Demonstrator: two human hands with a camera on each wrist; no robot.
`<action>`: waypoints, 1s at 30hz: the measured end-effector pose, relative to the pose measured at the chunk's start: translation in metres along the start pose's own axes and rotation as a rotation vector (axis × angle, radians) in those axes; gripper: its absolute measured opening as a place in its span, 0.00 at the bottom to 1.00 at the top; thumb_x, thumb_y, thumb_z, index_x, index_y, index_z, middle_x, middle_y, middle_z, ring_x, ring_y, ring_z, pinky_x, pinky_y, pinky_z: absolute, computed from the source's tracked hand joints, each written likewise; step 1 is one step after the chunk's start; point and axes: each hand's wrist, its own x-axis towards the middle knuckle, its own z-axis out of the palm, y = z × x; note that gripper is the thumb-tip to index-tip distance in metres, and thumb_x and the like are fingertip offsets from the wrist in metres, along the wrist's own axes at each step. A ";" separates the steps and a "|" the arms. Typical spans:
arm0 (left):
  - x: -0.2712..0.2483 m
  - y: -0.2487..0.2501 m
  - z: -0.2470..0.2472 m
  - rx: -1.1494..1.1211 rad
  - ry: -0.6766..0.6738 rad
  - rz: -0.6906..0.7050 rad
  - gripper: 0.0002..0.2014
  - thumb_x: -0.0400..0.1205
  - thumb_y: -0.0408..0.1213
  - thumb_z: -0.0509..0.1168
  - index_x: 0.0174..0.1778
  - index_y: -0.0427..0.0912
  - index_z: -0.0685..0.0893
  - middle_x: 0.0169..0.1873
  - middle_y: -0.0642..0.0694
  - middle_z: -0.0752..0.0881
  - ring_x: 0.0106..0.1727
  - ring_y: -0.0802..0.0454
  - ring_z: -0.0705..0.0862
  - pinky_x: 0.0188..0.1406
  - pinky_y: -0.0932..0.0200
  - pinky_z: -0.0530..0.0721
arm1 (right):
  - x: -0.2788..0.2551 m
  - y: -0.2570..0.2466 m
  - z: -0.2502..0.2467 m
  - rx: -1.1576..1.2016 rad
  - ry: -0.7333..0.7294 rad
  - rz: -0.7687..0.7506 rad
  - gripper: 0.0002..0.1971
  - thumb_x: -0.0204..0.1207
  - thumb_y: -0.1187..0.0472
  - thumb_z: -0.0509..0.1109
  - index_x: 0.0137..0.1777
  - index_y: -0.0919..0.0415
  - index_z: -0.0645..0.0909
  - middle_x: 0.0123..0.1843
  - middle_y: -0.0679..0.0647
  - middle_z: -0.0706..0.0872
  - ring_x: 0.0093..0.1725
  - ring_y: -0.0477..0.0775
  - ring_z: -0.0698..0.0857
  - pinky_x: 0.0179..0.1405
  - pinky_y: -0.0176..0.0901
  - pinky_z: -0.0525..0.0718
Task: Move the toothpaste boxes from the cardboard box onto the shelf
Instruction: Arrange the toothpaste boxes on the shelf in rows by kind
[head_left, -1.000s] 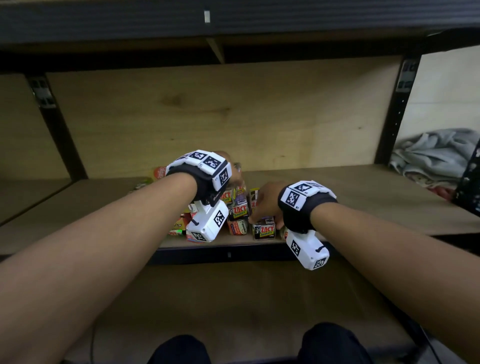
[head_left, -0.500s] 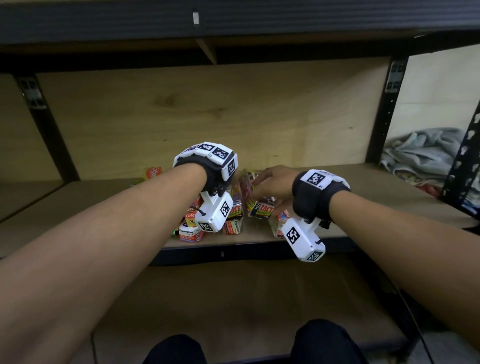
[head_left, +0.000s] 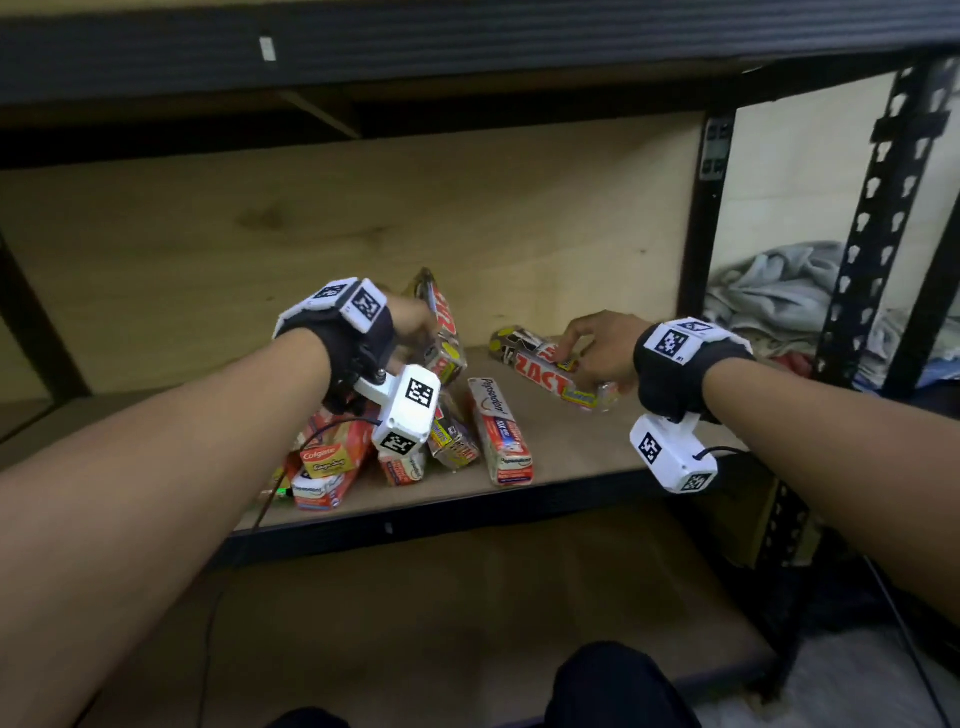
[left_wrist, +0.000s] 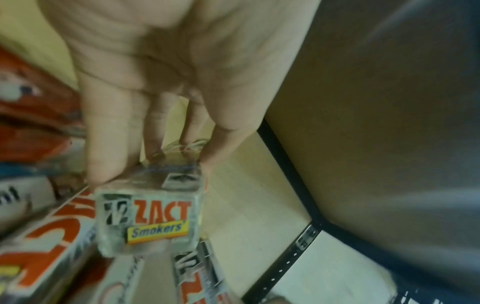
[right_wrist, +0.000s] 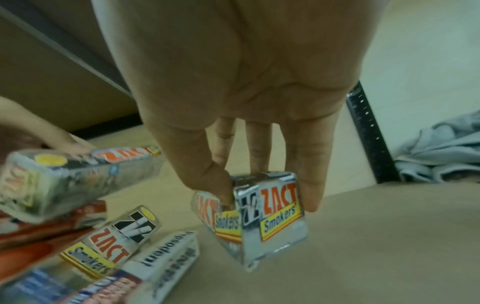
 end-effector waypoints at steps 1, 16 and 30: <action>0.003 0.002 0.005 -0.103 -0.022 -0.008 0.15 0.85 0.28 0.61 0.31 0.37 0.74 0.30 0.42 0.75 0.29 0.47 0.75 0.34 0.55 0.80 | -0.001 0.009 -0.002 -0.049 -0.002 0.016 0.16 0.66 0.64 0.74 0.51 0.44 0.86 0.41 0.43 0.84 0.32 0.45 0.80 0.24 0.33 0.76; 0.027 0.022 0.083 -0.700 -0.171 0.126 0.20 0.83 0.19 0.61 0.71 0.36 0.75 0.53 0.34 0.86 0.44 0.33 0.89 0.30 0.38 0.90 | 0.020 0.095 0.009 -0.243 -0.019 -0.025 0.18 0.73 0.71 0.64 0.46 0.48 0.90 0.55 0.44 0.87 0.54 0.49 0.85 0.46 0.36 0.79; 0.032 0.020 0.093 -0.864 -0.187 0.249 0.34 0.83 0.21 0.63 0.83 0.51 0.65 0.60 0.37 0.87 0.50 0.38 0.90 0.47 0.38 0.89 | 0.019 0.078 0.006 0.007 0.031 -0.036 0.16 0.82 0.64 0.57 0.56 0.51 0.86 0.65 0.49 0.85 0.63 0.55 0.84 0.61 0.48 0.83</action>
